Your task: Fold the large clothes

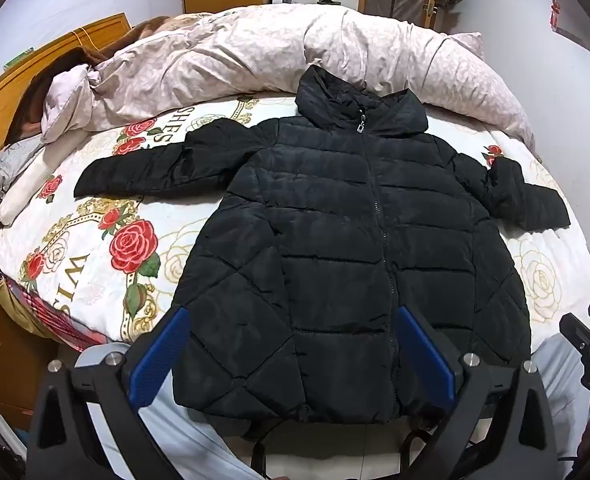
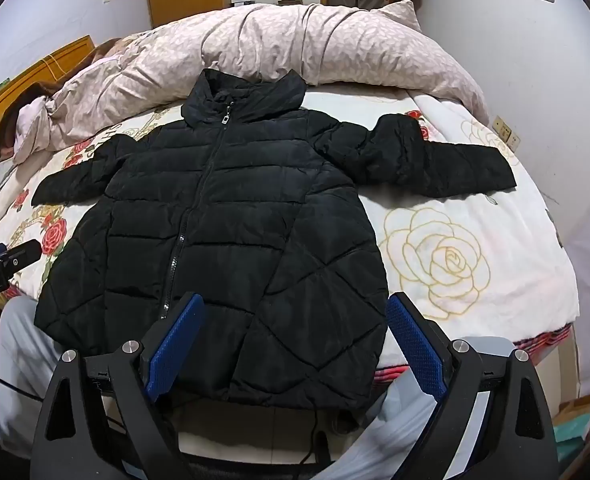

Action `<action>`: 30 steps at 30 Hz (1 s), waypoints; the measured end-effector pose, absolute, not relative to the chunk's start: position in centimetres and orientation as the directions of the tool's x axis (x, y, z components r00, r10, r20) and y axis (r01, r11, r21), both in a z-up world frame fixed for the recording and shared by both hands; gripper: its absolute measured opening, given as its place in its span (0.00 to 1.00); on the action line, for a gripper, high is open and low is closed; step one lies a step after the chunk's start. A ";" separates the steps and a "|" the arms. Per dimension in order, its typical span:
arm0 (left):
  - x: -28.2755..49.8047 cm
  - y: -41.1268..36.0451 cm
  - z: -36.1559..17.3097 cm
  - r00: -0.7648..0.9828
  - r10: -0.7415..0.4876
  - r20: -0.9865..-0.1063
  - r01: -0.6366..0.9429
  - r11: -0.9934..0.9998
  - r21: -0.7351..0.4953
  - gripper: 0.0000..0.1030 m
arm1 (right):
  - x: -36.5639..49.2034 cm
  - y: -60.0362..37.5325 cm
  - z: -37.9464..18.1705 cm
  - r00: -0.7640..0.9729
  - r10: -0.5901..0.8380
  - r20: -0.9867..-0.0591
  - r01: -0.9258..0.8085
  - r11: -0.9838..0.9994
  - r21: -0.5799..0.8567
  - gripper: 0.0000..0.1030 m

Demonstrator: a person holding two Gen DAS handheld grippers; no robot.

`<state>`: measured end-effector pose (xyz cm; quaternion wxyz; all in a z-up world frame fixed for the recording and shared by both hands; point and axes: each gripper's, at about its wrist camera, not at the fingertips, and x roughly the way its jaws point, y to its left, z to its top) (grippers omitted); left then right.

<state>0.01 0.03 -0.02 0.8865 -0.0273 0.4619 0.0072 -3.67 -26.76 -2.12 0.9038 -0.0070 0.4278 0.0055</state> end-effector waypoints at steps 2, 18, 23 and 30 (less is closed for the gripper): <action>0.0 0.1 0.0 0.574 -0.013 -0.819 -0.038 0.998 -0.043 1.00 | -3.6 -26.7 -2.1 0.633 0.003 -0.774 -0.017 1.000 -0.009 0.90; -0.2 0.4 -0.3 0.574 -0.009 -0.819 -0.039 0.999 -0.038 1.00 | -3.5 -26.6 -2.3 0.630 0.003 -0.776 -0.019 1.000 -0.011 0.90; -0.1 0.3 -0.2 0.571 -0.007 -0.821 -0.040 0.999 -0.036 1.00 | -3.6 -26.7 -2.3 0.628 0.003 -0.778 -0.017 1.000 -0.010 0.90; -0.1 0.5 -0.5 0.570 -0.005 -0.821 -0.040 0.999 -0.034 1.00 | -3.4 -26.5 -2.4 0.626 0.005 -0.780 -0.017 1.000 -0.007 0.90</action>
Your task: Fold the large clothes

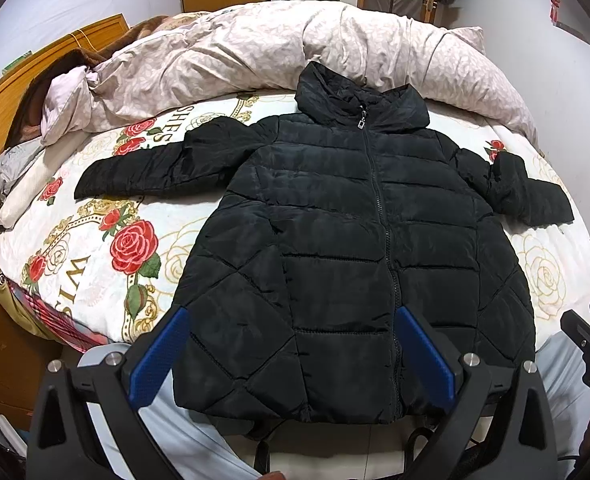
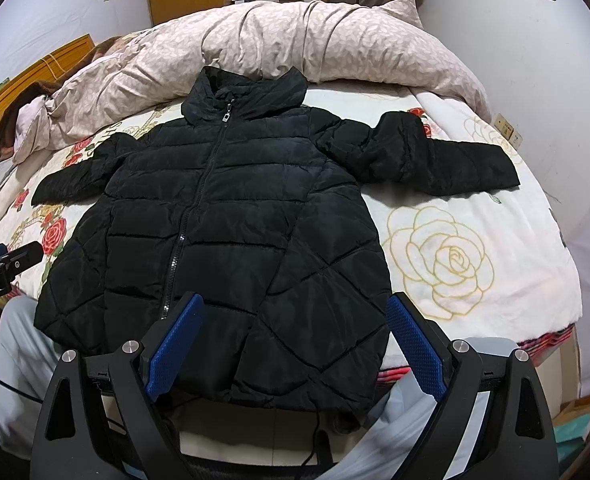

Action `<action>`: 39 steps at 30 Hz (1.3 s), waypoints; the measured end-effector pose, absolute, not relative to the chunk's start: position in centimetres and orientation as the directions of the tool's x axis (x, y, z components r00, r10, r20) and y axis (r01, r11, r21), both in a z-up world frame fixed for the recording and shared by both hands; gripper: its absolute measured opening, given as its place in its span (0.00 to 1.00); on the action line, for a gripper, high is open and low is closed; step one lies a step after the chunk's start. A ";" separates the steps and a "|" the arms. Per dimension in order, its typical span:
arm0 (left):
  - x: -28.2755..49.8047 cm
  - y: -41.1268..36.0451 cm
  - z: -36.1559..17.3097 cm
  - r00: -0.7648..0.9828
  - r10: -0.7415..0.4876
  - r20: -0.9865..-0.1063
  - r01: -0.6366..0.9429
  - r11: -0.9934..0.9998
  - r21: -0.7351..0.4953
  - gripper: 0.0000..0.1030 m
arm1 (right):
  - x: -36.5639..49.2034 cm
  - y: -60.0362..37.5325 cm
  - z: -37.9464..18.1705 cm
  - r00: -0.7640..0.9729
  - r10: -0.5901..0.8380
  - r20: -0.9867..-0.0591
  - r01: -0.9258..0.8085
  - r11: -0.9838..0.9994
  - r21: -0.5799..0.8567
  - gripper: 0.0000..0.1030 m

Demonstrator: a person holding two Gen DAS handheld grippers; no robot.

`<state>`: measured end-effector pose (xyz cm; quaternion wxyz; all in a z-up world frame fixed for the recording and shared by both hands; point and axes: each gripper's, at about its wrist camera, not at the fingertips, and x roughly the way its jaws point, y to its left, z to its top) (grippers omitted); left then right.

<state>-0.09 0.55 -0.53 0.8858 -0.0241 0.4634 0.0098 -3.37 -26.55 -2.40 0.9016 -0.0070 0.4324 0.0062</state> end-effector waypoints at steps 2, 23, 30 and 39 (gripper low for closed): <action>-0.1 0.5 -0.5 0.570 -0.004 -0.822 -0.040 0.999 -0.033 1.00 | -3.4 -26.5 -2.4 0.627 0.004 -0.779 -0.017 1.000 -0.008 0.90; 0.0 0.2 -0.6 0.565 0.000 -0.825 -0.039 0.999 -0.027 1.00 | -3.3 -26.5 -2.5 0.625 0.006 -0.781 -0.016 1.000 -0.006 0.90; 0.1 0.1 -0.6 0.564 0.001 -0.826 -0.040 0.999 -0.026 1.00 | -3.3 -26.4 -2.7 0.623 0.006 -0.782 -0.016 1.000 -0.005 0.90; 0.1 0.1 -0.6 0.562 0.003 -0.827 -0.040 0.999 -0.024 1.00 | -3.3 -26.4 -2.7 0.623 0.006 -0.782 -0.017 1.000 -0.006 0.90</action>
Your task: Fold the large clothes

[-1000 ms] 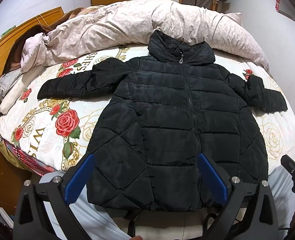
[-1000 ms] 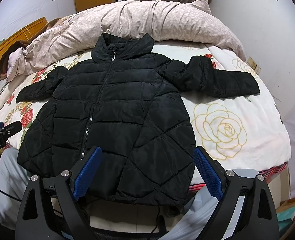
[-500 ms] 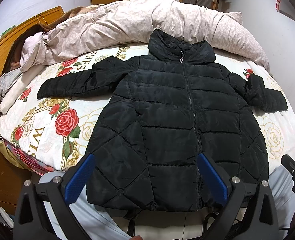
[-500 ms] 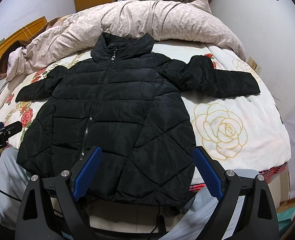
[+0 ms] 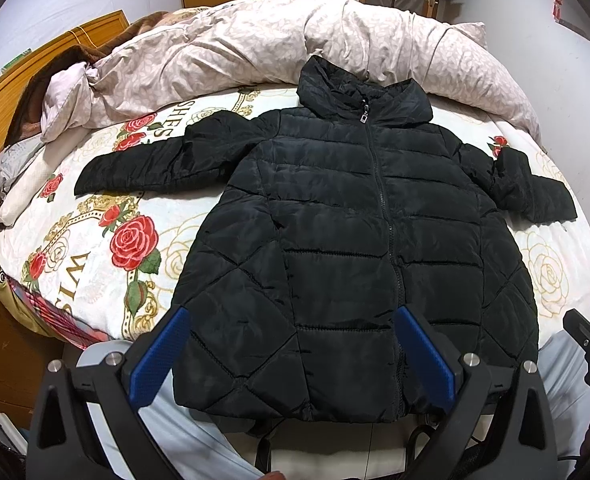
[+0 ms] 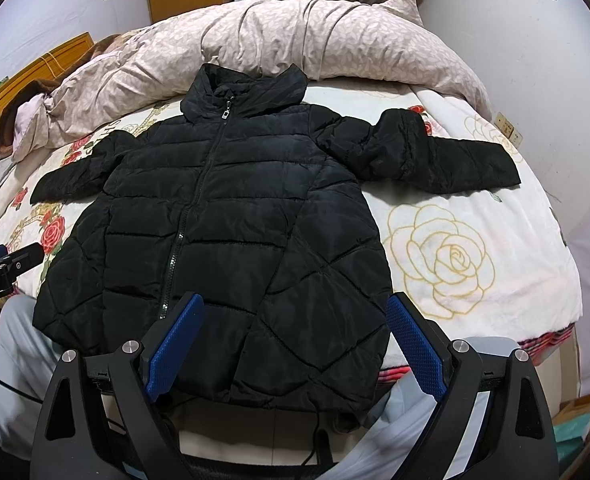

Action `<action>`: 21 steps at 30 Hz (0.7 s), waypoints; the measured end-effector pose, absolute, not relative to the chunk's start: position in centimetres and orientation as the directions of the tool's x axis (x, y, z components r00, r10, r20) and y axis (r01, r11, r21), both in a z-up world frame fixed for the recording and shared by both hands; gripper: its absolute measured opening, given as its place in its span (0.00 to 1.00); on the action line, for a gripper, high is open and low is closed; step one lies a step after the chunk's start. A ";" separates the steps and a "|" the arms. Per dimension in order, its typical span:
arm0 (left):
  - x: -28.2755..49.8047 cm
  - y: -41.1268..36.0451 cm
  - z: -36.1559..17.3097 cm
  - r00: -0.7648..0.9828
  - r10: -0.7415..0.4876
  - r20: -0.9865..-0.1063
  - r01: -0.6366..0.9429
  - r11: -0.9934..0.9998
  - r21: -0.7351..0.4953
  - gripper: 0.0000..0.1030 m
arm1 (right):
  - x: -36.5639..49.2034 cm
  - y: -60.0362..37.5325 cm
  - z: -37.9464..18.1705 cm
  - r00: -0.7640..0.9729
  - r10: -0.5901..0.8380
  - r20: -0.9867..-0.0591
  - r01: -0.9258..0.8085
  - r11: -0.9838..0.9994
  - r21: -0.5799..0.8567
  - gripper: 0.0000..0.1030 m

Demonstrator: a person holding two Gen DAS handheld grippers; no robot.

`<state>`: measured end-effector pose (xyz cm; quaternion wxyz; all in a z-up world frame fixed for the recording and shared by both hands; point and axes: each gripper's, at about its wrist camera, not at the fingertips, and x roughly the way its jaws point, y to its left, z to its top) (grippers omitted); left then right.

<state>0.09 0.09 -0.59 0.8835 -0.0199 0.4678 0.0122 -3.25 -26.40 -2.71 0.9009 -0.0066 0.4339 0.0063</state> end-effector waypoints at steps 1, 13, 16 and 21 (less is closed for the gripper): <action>0.1 0.1 -0.6 0.562 0.003 -0.827 -0.040 0.999 -0.024 1.00 | -3.3 -26.5 -2.7 0.623 0.006 -0.782 -0.017 1.000 -0.006 0.90; 0.2 0.0 -0.6 0.559 0.003 -0.829 -0.040 0.999 -0.023 1.00 | -3.2 -26.4 -2.7 0.622 0.006 -0.783 -0.018 1.000 -0.006 0.90; 0.3 0.3 -0.8 0.558 0.002 -0.830 -0.038 0.999 -0.023 1.00 | -3.1 -26.3 -2.7 0.621 0.005 -0.783 -0.018 1.000 -0.008 0.90; 0.1 0.4 -1.3 0.557 0.000 -0.831 -0.037 0.999 -0.025 1.00 | -3.1 -26.4 -3.4 0.618 0.005 -0.786 -0.019 1.000 -0.009 0.90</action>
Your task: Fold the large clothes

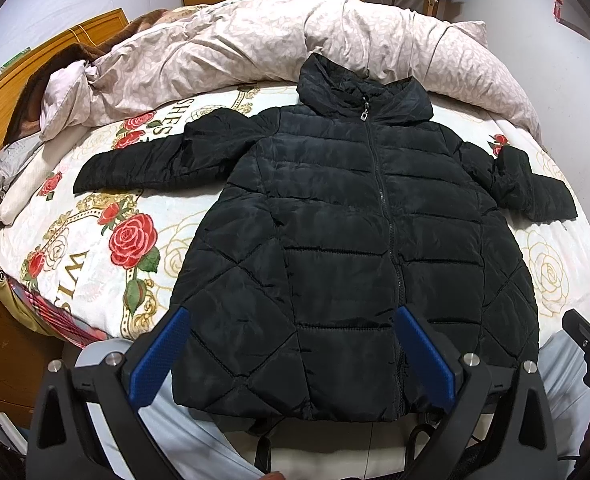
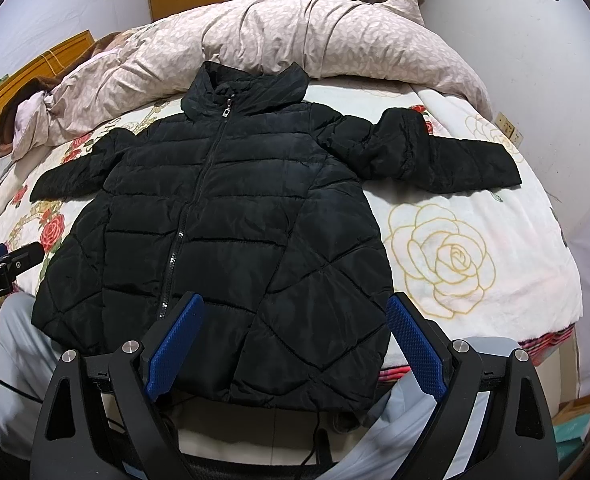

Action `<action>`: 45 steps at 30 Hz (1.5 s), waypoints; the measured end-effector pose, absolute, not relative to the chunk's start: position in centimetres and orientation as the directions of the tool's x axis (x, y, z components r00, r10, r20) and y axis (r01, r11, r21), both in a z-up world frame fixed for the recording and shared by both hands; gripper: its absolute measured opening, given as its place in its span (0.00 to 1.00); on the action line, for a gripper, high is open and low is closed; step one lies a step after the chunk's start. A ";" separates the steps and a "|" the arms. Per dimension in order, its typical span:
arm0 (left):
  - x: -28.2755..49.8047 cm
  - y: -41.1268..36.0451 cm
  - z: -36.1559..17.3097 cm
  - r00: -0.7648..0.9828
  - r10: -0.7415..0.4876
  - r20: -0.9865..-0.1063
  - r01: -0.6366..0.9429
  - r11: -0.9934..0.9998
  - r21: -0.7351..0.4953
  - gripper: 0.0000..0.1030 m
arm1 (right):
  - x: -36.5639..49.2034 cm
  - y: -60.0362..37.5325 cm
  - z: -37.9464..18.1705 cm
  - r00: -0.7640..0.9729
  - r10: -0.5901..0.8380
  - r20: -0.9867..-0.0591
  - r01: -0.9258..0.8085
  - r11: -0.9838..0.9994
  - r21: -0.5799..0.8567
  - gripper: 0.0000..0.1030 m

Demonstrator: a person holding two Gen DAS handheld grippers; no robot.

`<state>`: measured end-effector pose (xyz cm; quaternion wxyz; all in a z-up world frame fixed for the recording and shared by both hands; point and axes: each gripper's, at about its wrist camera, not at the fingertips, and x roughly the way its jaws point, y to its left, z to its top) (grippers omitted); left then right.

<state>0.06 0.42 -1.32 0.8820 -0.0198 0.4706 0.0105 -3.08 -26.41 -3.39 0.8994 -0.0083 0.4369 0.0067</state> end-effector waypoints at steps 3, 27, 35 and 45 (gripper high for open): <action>-0.2 0.6 -1.6 0.553 -0.003 -0.833 -0.037 0.999 -0.028 1.00 | -3.0 -26.3 -3.7 0.615 0.002 -0.789 -0.023 1.000 -0.016 0.90; 11.6 12.9 -5.2 0.520 0.107 -0.848 -0.240 0.971 -0.024 1.00 | 11.0 -17.2 -3.9 0.622 0.146 -0.770 -0.273 0.961 -0.038 0.90; 17.5 22.7 -8.9 0.486 0.208 -0.849 -0.436 0.900 -0.029 0.97 | 16.2 -13.4 -6.1 0.592 0.146 -0.793 -0.314 0.947 -0.060 0.90; 23.1 31.2 -14.0 0.460 0.222 -0.859 -0.568 0.818 -0.093 0.96 | 20.2 -11.5 -9.9 0.552 0.115 -0.826 -0.329 0.940 -0.088 0.90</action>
